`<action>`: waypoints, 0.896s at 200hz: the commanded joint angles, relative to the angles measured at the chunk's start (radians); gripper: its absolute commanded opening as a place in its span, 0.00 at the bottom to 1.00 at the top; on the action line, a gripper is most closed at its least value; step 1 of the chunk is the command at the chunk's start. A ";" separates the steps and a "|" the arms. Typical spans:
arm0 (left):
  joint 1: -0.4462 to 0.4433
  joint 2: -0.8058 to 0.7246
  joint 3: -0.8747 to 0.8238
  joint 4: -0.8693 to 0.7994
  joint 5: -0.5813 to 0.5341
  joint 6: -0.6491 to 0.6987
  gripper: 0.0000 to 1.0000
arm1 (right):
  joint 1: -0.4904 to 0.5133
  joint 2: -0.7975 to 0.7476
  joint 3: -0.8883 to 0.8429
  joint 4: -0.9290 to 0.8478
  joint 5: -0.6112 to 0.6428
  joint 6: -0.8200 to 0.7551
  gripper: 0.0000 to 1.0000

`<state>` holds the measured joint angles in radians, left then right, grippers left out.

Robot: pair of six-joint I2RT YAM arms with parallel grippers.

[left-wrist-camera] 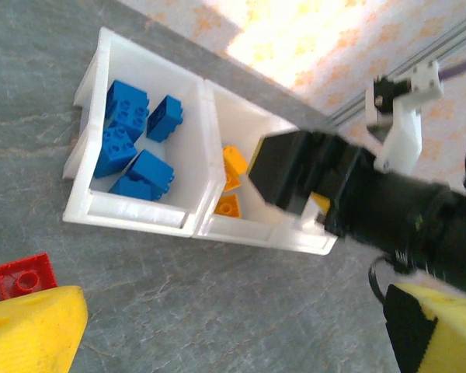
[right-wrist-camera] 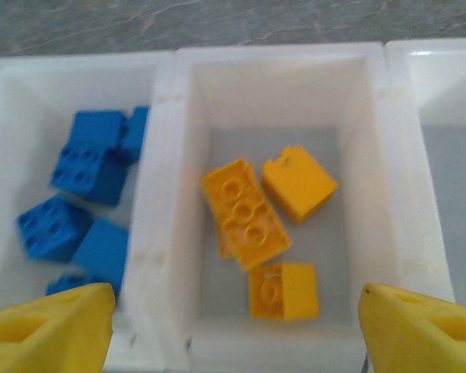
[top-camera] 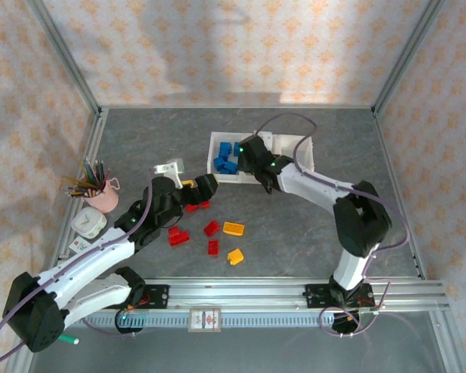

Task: Sort the legos into containers by color
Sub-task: Pick up the lego from the bottom-center of the table.

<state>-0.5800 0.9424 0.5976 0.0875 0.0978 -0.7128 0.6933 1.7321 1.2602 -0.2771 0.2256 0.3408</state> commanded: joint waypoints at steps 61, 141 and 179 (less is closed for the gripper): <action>0.006 -0.197 -0.069 -0.211 -0.066 -0.016 0.99 | 0.241 -0.233 -0.295 -0.081 -0.080 0.015 0.85; 0.006 -0.292 -0.128 -0.267 -0.103 -0.059 0.99 | 0.418 -0.207 -0.430 -0.027 -0.135 0.069 0.92; 0.006 -0.305 -0.137 -0.265 -0.124 -0.066 0.99 | 0.416 -0.110 -0.361 -0.022 -0.065 0.074 0.95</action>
<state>-0.5800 0.6548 0.4736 -0.1585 0.0101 -0.7631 1.1084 1.5753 0.8490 -0.3149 0.0963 0.3962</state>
